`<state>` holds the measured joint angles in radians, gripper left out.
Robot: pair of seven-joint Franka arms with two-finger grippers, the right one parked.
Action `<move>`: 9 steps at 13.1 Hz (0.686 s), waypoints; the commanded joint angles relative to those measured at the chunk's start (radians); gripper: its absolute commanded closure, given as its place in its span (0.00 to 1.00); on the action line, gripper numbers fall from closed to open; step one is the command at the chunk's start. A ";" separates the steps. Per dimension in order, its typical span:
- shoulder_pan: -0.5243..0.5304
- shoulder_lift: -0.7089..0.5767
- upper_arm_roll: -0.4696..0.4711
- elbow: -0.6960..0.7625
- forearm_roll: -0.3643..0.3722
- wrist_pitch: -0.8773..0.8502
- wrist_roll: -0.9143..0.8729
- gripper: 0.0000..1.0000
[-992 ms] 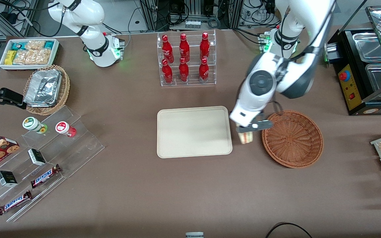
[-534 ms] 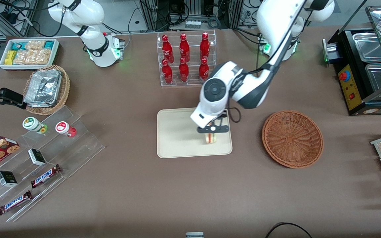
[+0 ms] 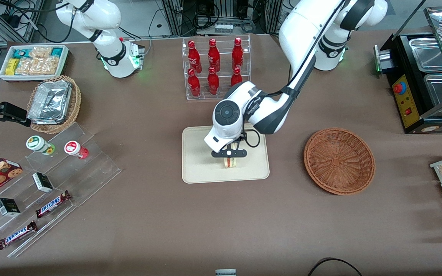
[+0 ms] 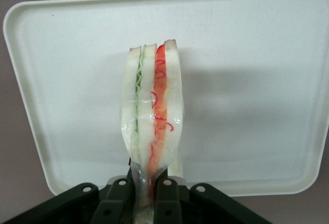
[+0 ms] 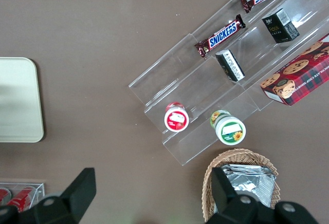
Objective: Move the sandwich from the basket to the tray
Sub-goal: 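Lower the sandwich onto the tray and open the left gripper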
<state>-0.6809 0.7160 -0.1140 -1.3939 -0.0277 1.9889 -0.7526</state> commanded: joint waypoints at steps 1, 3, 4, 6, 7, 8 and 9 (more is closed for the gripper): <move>-0.022 0.054 0.014 0.073 -0.012 -0.018 -0.019 1.00; -0.022 0.057 0.014 0.072 -0.012 -0.018 -0.021 1.00; -0.023 0.066 0.014 0.072 -0.012 -0.018 -0.031 1.00; -0.023 0.076 0.014 0.073 -0.012 -0.007 -0.045 1.00; -0.023 0.077 0.014 0.073 -0.012 0.002 -0.057 1.00; -0.023 0.077 0.014 0.072 -0.012 0.007 -0.063 1.00; -0.023 0.082 0.014 0.072 -0.012 0.007 -0.073 0.92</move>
<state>-0.6867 0.7774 -0.1140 -1.3563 -0.0279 1.9972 -0.7949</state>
